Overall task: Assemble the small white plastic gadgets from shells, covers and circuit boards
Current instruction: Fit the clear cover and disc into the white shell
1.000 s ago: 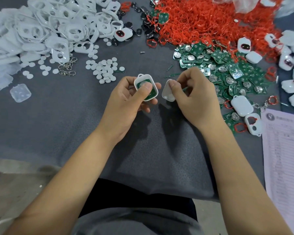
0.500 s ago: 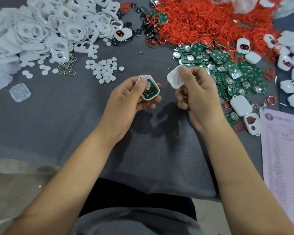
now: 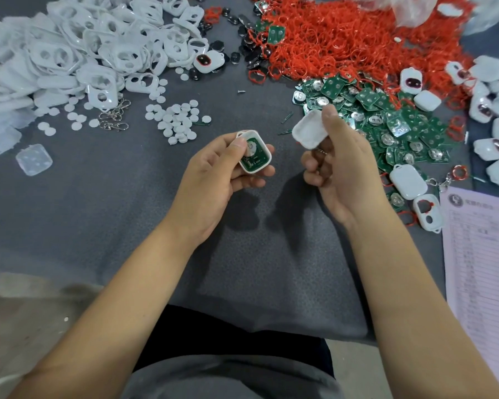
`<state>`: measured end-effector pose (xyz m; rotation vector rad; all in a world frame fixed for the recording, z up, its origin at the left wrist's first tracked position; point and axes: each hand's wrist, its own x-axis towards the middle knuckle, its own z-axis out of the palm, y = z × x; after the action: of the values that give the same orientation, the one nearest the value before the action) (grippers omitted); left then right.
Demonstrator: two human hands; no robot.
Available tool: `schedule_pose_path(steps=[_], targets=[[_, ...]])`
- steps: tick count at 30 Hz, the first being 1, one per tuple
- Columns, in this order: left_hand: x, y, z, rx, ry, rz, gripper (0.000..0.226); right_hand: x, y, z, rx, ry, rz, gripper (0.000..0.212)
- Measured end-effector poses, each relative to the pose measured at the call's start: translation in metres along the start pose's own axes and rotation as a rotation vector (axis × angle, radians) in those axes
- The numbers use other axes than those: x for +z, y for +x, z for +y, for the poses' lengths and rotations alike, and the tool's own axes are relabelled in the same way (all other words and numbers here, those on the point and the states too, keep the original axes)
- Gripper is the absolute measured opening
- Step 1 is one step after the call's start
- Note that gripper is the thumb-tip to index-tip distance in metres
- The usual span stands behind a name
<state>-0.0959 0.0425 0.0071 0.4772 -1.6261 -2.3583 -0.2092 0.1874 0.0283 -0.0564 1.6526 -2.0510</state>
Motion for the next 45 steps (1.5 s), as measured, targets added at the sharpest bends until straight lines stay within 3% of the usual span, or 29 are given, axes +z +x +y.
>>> schedule_pose_path(steps=[9, 16, 23, 33, 37, 42, 45], targets=[[-0.0003, 0.001, -0.0014, 0.008, -0.017, -0.004, 0.026, -0.0035, 0.0027, -0.0044, 0.212, 0.168, -0.108, 0.024], [-0.0026, 0.0028, -0.0041, 0.023, -0.049, -0.016, 0.028, -0.0033, 0.0015, -0.0076, 0.376, 0.41, -0.239, 0.039], [-0.0048, 0.004, -0.0058, 0.019, -0.068, -0.017, 0.031, -0.0024, -0.0001, -0.0096, 0.314, 0.51, -0.35, 0.059], [-0.005, 0.0043, -0.0061, 0.02, -0.064, -0.013, 0.031, 0.0019, -0.0016, -0.0025, 0.058, 0.327, -0.425, 0.043], [-0.0029, 0.0041, -0.0054, 0.018, -0.057, -0.002, 0.031, 0.0001, -0.0012, -0.0026, 0.009, 0.314, -0.391, 0.039], [-0.0011, 0.0028, -0.0032, 0.012, -0.053, 0.007, 0.029, -0.0007, 0.0012, -0.0022, -0.024, 0.226, -0.233, 0.013], [-0.0002, 0.0017, -0.0014, 0.004, -0.028, 0.009, 0.029, -0.0015, 0.0034, -0.0021, -0.045, 0.173, -0.168, 0.015]])
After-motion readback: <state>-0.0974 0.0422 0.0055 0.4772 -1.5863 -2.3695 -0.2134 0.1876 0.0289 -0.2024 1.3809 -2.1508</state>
